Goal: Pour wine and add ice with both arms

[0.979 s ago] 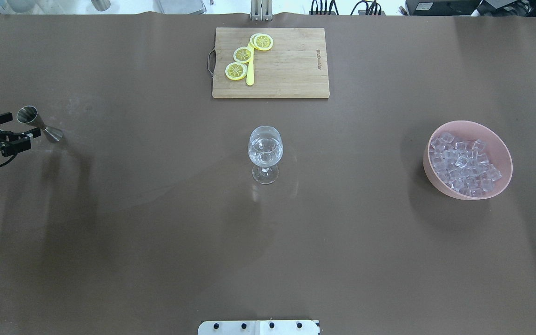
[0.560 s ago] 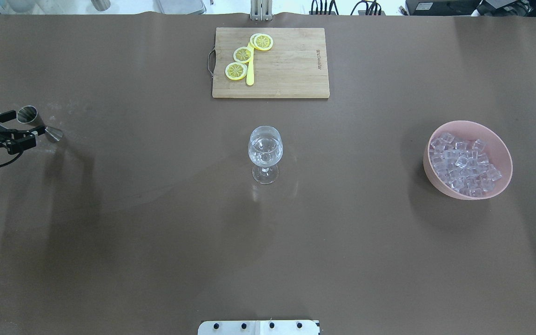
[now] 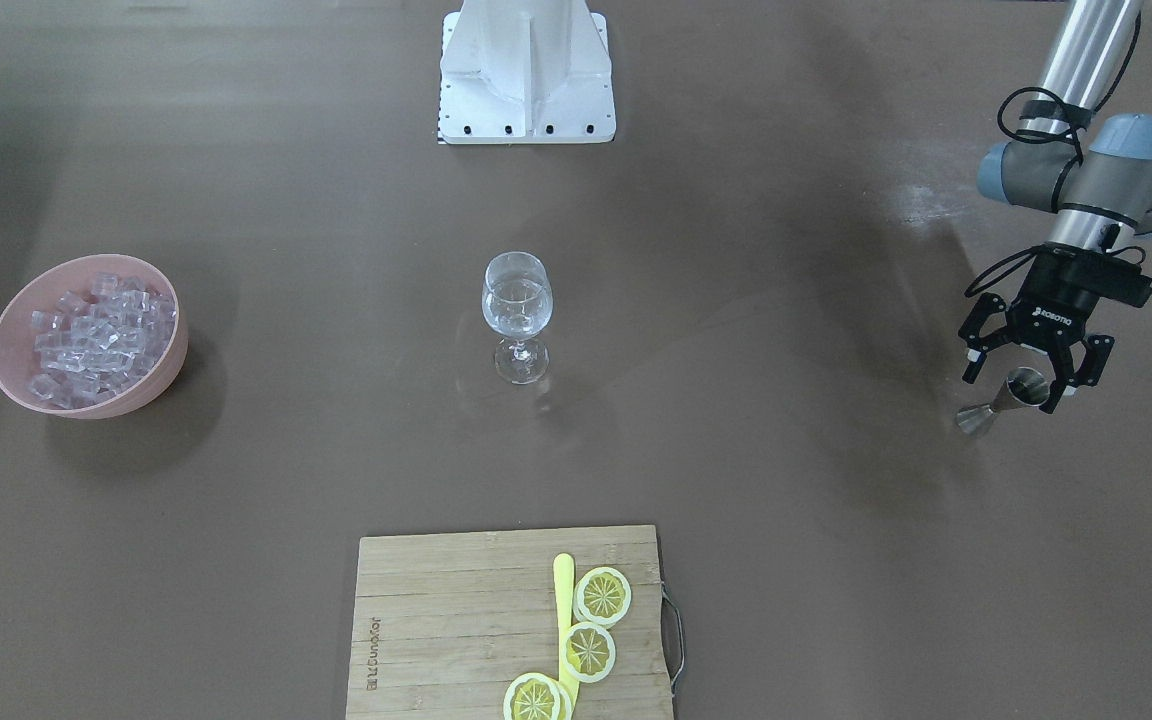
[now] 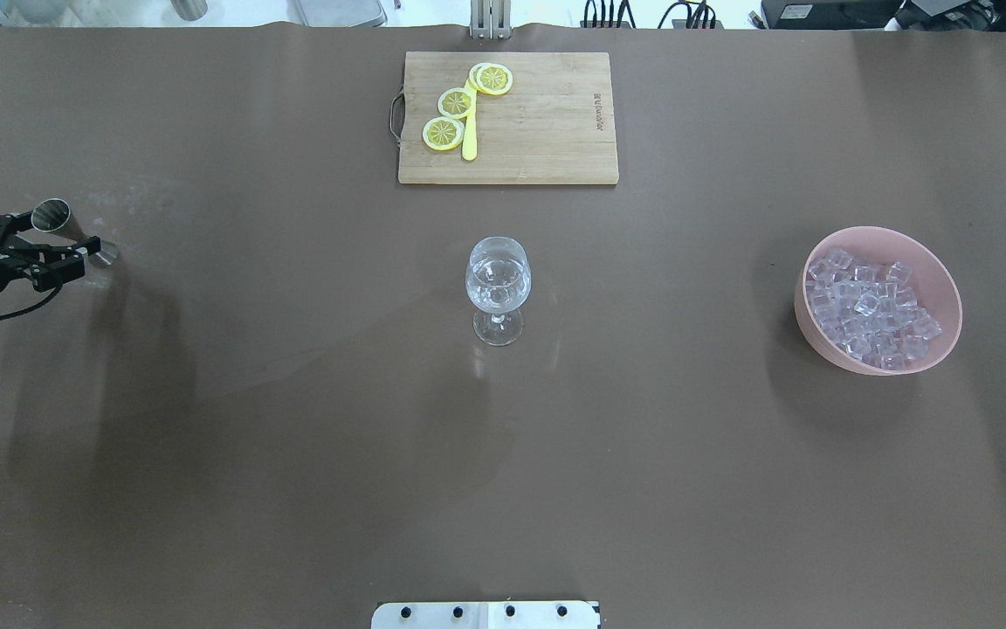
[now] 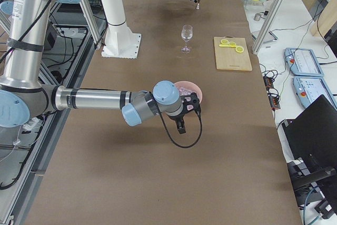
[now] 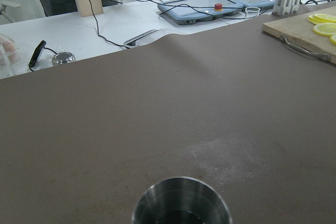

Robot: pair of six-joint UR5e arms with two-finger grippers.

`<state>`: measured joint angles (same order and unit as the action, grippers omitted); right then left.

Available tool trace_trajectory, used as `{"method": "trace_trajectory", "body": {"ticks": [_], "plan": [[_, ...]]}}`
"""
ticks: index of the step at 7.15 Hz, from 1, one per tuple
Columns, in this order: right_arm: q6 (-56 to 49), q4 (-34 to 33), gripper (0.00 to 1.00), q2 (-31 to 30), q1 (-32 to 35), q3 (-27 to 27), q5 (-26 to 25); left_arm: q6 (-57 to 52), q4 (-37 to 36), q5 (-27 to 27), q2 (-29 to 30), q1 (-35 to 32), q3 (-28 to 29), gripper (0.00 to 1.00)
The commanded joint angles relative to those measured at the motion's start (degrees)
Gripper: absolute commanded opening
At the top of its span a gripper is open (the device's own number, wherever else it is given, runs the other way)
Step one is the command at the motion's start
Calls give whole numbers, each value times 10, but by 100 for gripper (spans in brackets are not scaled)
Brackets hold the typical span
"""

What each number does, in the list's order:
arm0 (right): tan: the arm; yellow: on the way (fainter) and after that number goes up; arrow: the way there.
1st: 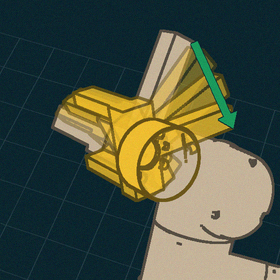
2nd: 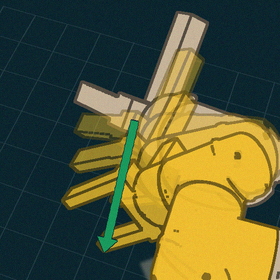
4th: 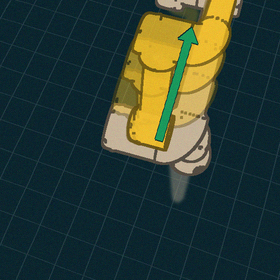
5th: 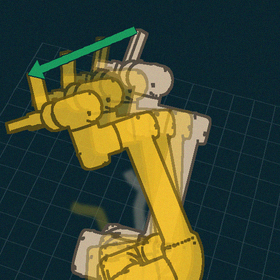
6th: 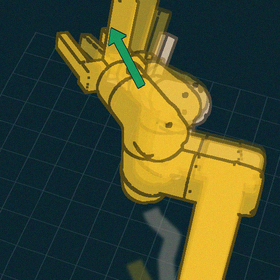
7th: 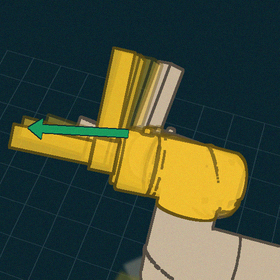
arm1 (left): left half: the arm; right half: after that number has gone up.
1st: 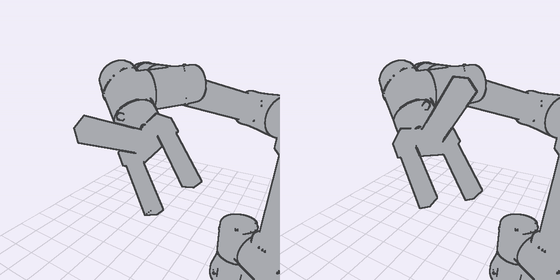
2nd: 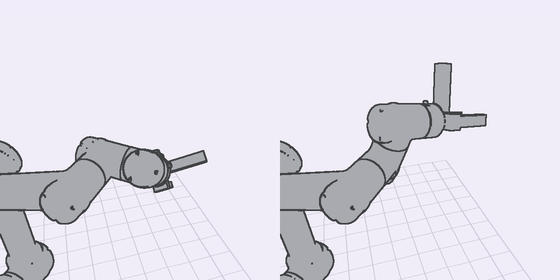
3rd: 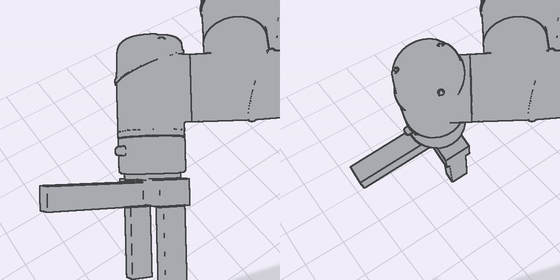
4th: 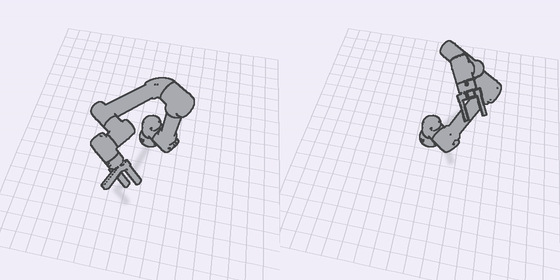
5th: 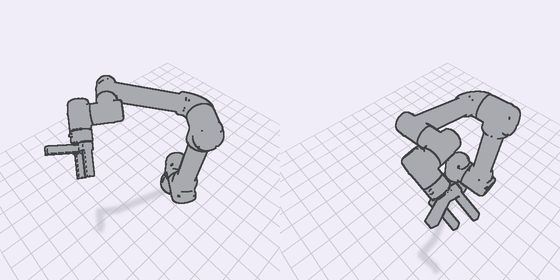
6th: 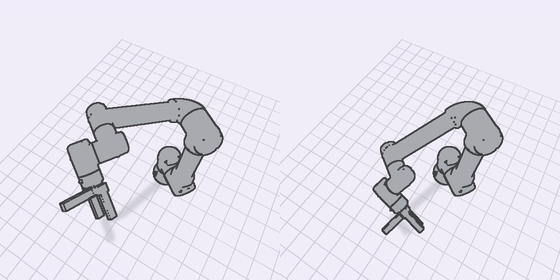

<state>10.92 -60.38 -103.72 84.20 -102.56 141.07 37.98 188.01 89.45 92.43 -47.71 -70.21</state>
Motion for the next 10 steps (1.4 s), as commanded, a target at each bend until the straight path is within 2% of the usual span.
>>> {"method": "trace_trajectory", "body": {"ticks": [1,5,10], "plan": [[-1,0,100,-2,0,1,-1,-2,-2,-1,8,2,16,96],[-5,0,100,-3,0,0,-1,-1,0,0,14,2,17,81],[-5,0,100,-5,1,1,-2,0,1,2,11,3,24,81]]}}
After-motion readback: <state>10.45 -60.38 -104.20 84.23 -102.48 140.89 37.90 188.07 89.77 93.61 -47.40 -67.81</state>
